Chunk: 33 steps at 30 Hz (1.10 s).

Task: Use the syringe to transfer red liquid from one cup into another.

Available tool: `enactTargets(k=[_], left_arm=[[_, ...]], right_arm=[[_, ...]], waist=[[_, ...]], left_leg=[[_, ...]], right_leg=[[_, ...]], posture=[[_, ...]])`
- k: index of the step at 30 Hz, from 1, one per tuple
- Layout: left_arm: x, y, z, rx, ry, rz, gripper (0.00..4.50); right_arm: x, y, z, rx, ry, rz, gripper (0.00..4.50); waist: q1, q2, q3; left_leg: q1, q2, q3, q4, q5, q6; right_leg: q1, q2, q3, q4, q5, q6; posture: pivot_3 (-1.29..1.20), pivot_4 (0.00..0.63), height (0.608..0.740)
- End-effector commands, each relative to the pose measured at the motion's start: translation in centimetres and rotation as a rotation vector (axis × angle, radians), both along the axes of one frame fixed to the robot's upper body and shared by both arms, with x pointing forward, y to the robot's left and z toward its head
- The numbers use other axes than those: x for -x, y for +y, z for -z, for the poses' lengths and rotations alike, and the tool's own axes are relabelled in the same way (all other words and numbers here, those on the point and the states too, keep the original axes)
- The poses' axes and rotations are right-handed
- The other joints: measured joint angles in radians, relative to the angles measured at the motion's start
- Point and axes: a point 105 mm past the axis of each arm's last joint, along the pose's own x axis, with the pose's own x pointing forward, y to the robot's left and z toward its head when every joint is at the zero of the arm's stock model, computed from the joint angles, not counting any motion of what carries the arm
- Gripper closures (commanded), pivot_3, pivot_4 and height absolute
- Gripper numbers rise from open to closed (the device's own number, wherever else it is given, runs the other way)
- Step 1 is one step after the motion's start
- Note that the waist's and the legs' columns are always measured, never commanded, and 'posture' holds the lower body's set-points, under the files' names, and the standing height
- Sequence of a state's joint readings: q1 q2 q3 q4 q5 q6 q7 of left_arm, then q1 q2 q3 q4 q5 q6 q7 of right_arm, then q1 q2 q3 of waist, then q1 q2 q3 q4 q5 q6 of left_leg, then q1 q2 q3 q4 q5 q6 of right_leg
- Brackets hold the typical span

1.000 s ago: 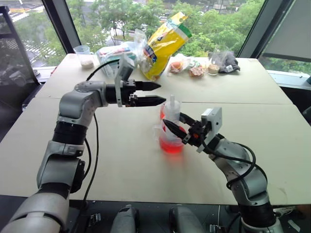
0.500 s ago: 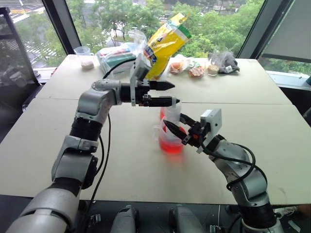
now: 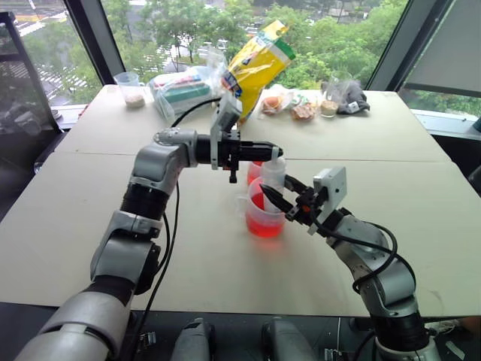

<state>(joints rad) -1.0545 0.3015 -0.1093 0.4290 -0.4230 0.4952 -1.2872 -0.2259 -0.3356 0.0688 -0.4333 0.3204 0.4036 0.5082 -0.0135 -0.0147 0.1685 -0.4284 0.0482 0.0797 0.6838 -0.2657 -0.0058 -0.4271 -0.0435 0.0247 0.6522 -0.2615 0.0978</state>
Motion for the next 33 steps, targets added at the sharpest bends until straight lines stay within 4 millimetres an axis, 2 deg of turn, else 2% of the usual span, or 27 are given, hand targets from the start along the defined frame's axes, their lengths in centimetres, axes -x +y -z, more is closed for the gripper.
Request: enactTargets(k=[1, 8, 16, 33], left_arm=[[0.4, -0.4, -2.0, 0.038, -0.058, 0.006, 4.43], [0.0, -0.2, -3.9, 0.099, -0.068, -0.023, 4.43], [-0.7, 0.3, -5.1, 0.138, -0.079, -0.061, 4.43], [-1.5, 1.1, -6.3, 0.165, -0.1, -0.102, 4.43]], right_arm=[[1.0, 1.4, -0.9, -0.004, -0.027, -0.088, 3.08], [1.3, 1.7, -0.3, 0.006, 0.024, -0.131, 3.08], [1.2, 1.8, 0.5, 0.025, 0.067, -0.152, 3.08], [1.4, 1.9, 0.8, 0.03, 0.092, -0.163, 3.08]], waist=[[0.0, 0.0, 0.0], [0.001, 0.0, 0.0], [0.0, 0.0, 0.0], [0.001, 0.0, 0.0]], left_leg=[[0.0, 0.0, 0.0, 0.0, 0.0, 0.0], [0.0, 0.0, 0.0, 0.0, 0.0, 0.0], [0.0, 0.0, 0.0, 0.0, 0.0, 0.0], [0.0, 0.0, 0.0, 0.0, 0.0, 0.0]], right_leg=[[0.0, 0.0, 0.0, 0.0, 0.0, 0.0], [0.0, 0.0, 0.0, 0.0, 0.0, 0.0], [0.0, 0.0, 0.0, 0.0, 0.0, 0.0], [0.0, 0.0, 0.0, 0.0, 0.0, 0.0]], posture=[[0.0, 0.15, 0.74], [0.0, 0.15, 0.74], [0.0, 0.15, 0.74], [0.0, 0.15, 0.74]])
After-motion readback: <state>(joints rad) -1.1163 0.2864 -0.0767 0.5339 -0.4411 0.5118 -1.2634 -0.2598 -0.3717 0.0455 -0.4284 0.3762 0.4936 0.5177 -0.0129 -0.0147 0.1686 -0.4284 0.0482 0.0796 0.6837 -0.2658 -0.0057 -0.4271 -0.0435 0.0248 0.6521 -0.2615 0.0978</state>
